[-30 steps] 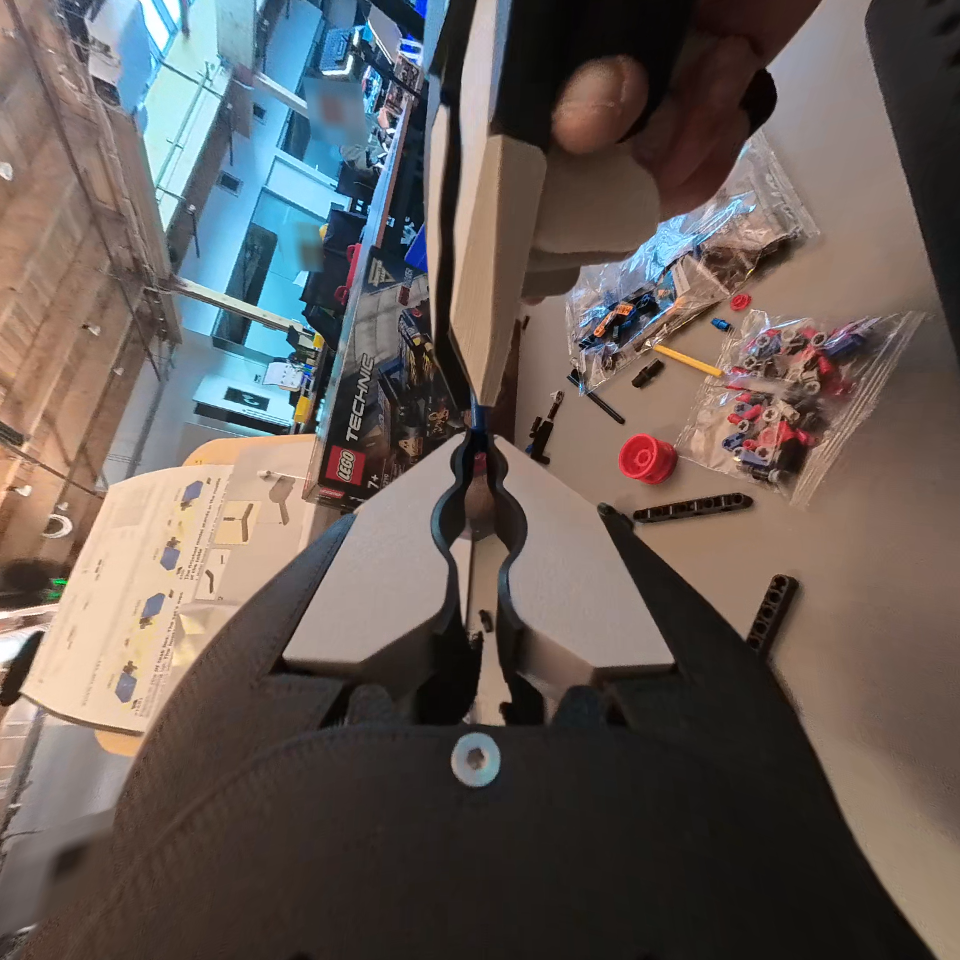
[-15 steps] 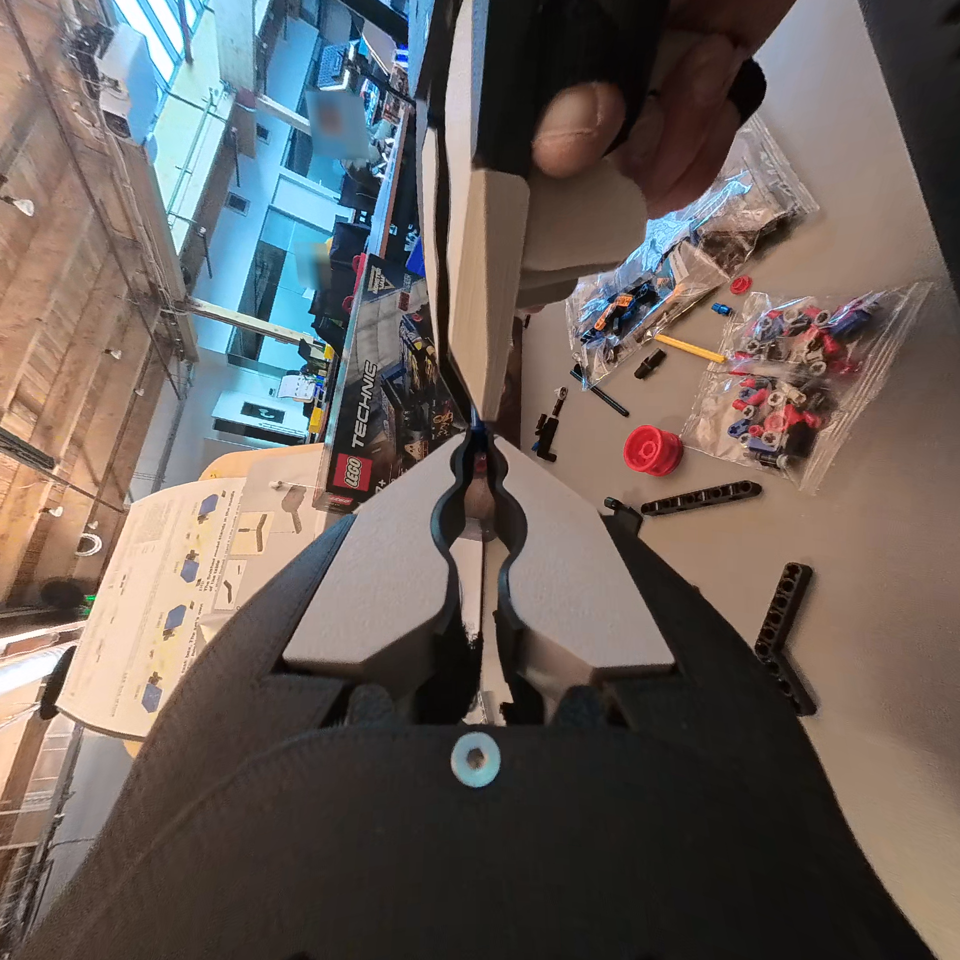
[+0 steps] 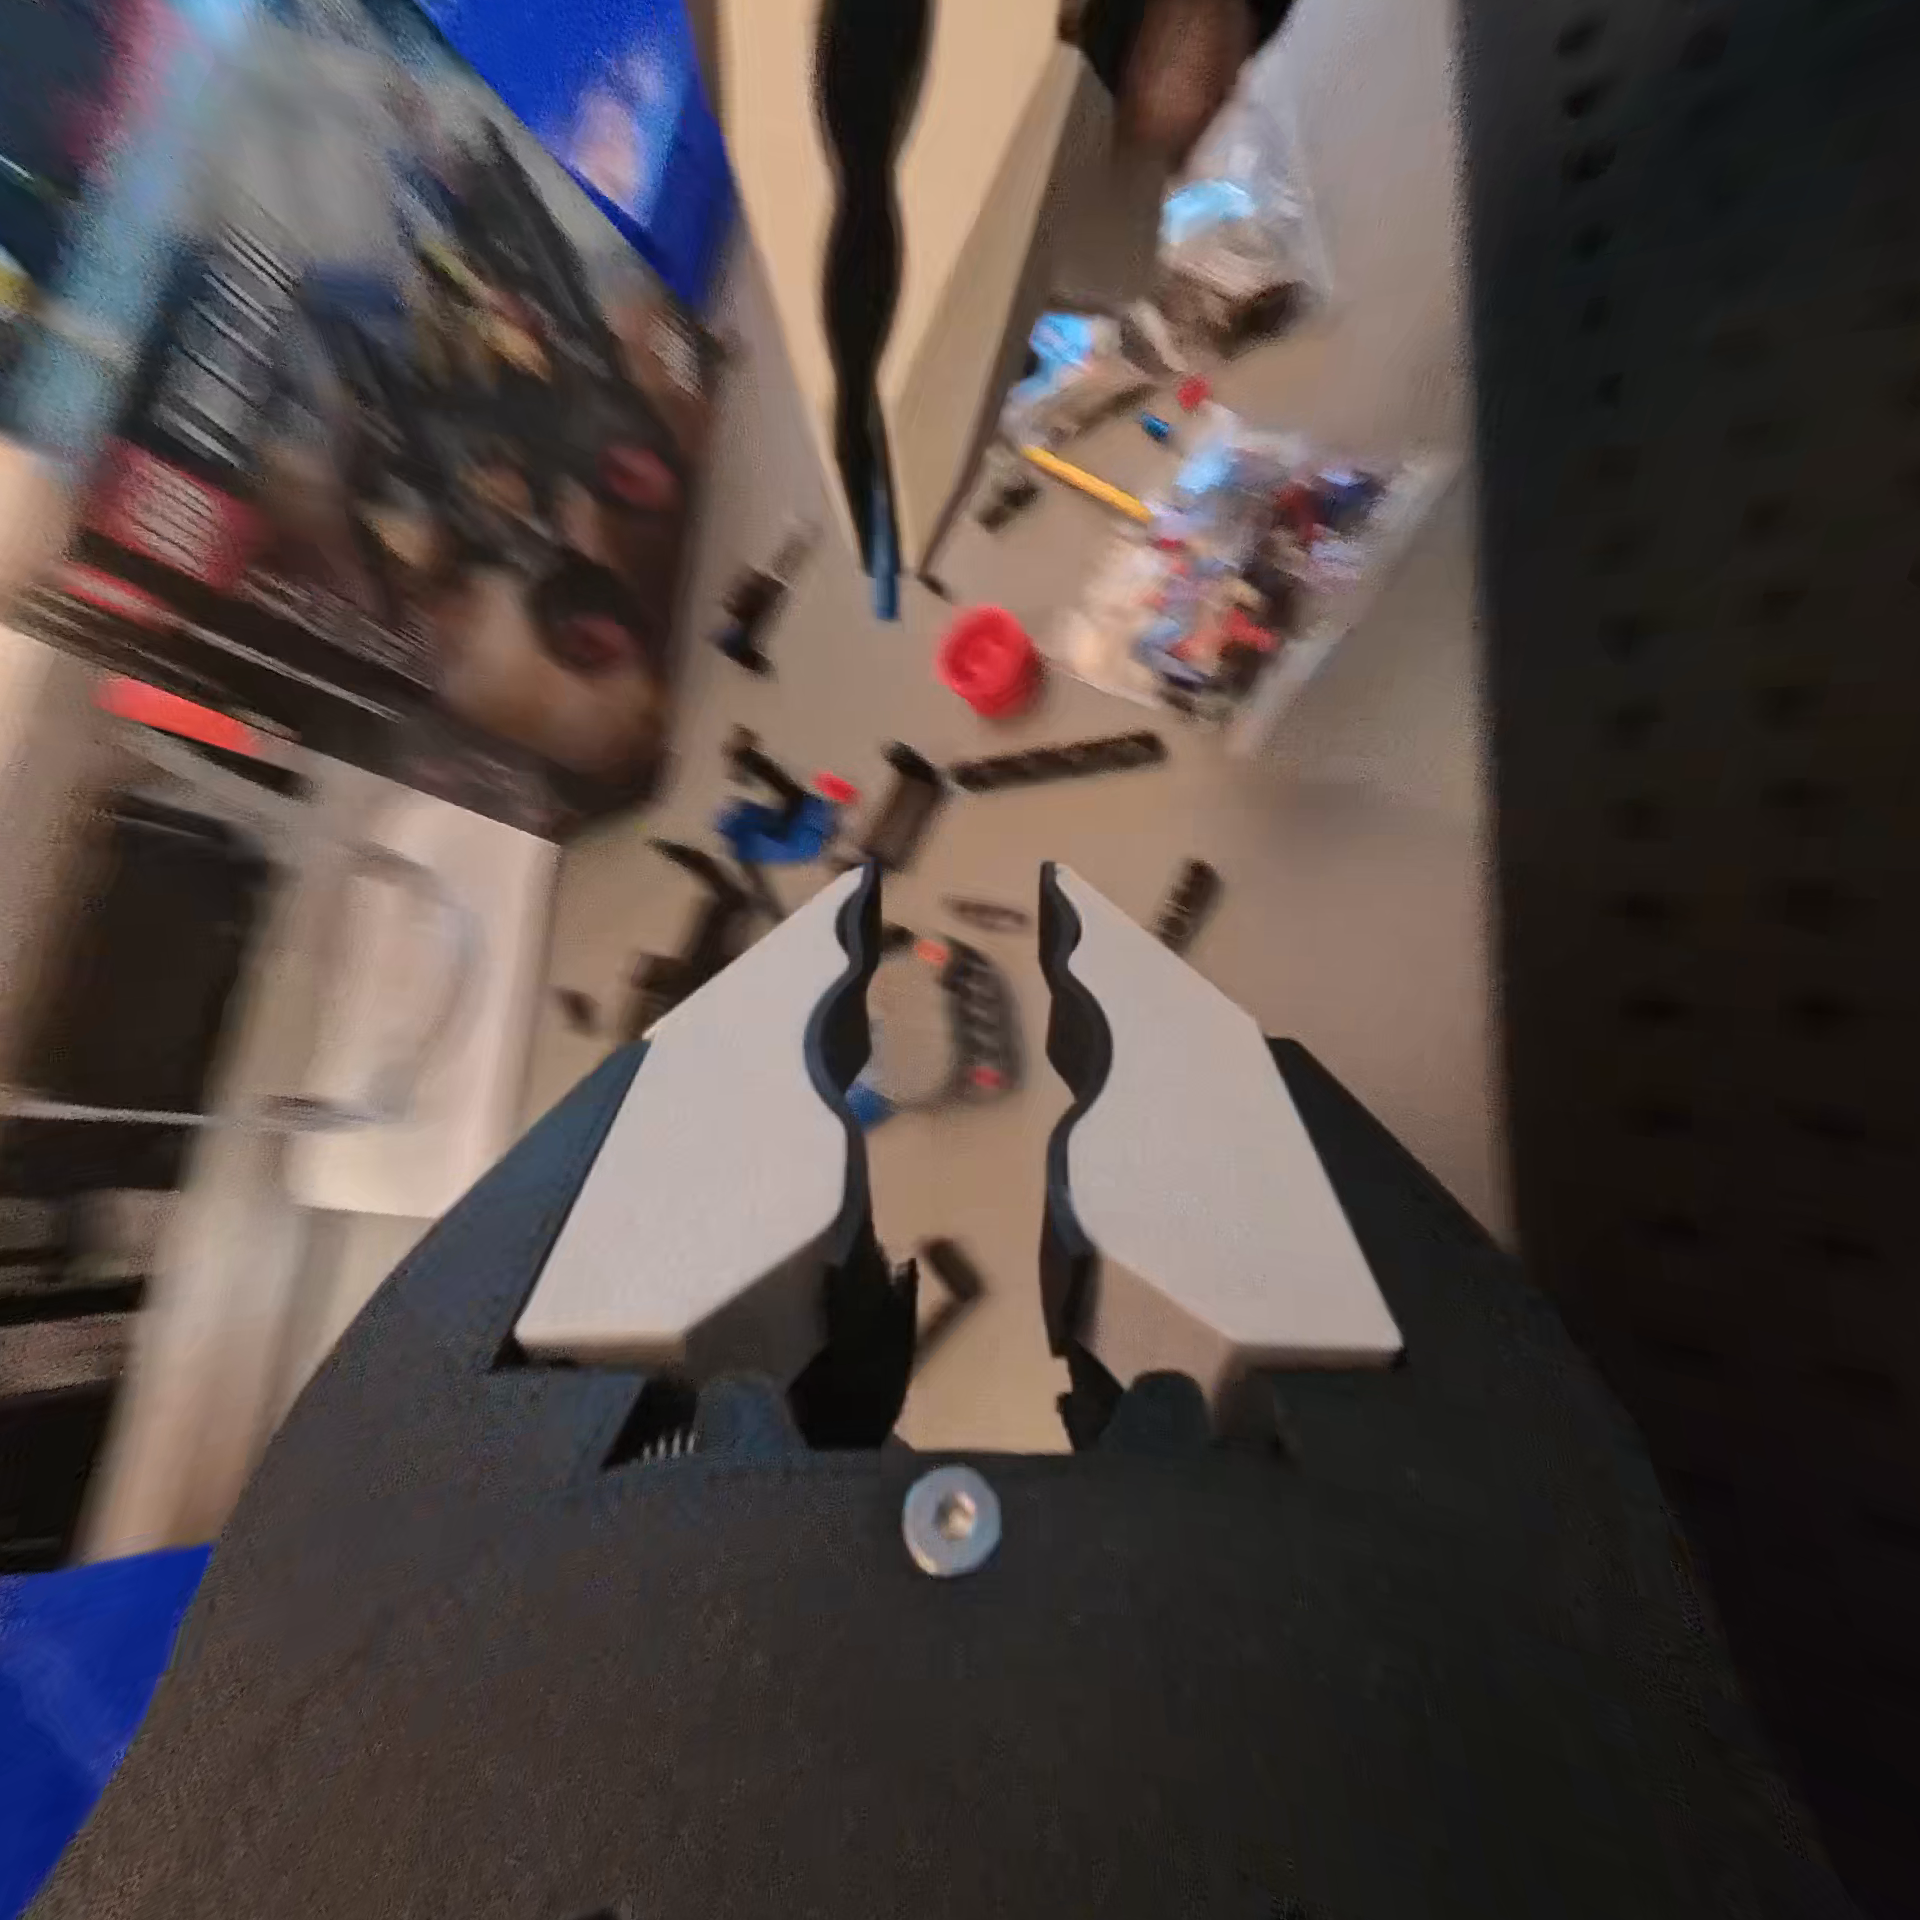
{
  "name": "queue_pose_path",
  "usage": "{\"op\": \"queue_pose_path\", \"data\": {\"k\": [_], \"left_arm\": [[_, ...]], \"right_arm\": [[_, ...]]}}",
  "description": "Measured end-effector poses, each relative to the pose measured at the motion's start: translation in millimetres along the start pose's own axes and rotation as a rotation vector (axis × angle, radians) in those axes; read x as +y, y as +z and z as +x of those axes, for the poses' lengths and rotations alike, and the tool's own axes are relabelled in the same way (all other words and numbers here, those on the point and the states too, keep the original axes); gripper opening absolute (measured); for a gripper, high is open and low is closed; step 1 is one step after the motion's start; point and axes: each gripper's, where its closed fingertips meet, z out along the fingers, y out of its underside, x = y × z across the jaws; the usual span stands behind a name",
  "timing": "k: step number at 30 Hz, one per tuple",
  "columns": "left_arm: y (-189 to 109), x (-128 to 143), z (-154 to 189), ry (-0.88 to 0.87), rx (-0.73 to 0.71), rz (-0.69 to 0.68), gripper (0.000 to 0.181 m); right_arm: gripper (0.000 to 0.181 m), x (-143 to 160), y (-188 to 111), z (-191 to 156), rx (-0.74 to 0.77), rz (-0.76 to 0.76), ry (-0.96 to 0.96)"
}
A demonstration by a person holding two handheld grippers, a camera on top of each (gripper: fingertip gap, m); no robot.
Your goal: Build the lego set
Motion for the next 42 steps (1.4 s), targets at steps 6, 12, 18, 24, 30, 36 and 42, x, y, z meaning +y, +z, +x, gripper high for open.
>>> {"op": "queue_pose_path", "data": {"k": [6, 12, 18, 24, 30, 36, 42], "left_arm": [[19, 54, 46, -0.17, 0.166, -0.138, 0.032], [41, 73, 51, -0.201, 0.138, -0.184, 0.009], [43, 71, 50, -0.139, 0.141, -0.174, 0.006], [47, 67, 50, -0.119, 0.164, -0.145, 0.006], [48, 67, 50, -0.118, 0.173, -0.128, 0.006], [49, 66, 50, -0.127, 0.179, -0.099, 0.006], [49, 66, 51, -0.164, 0.193, -0.062, 0.006]], "right_arm": [[0.002, 36, 43, -16, -0.103, -0.226, -0.17], [0.002, 58, 70, -24, -0.179, -0.352, -0.255], [0.002, 68, 77, -30, -0.237, -0.43, -0.31], [0.002, 77, 80, -28, -0.265, -0.499, -0.344], [0.002, 85, 82, -27, -0.278, -0.594, -0.4], [0.002, 87, 82, -26, -0.303, -0.674, -0.434], [0.002, 88, 83, -26, -0.355, -0.717, -0.423]]}}
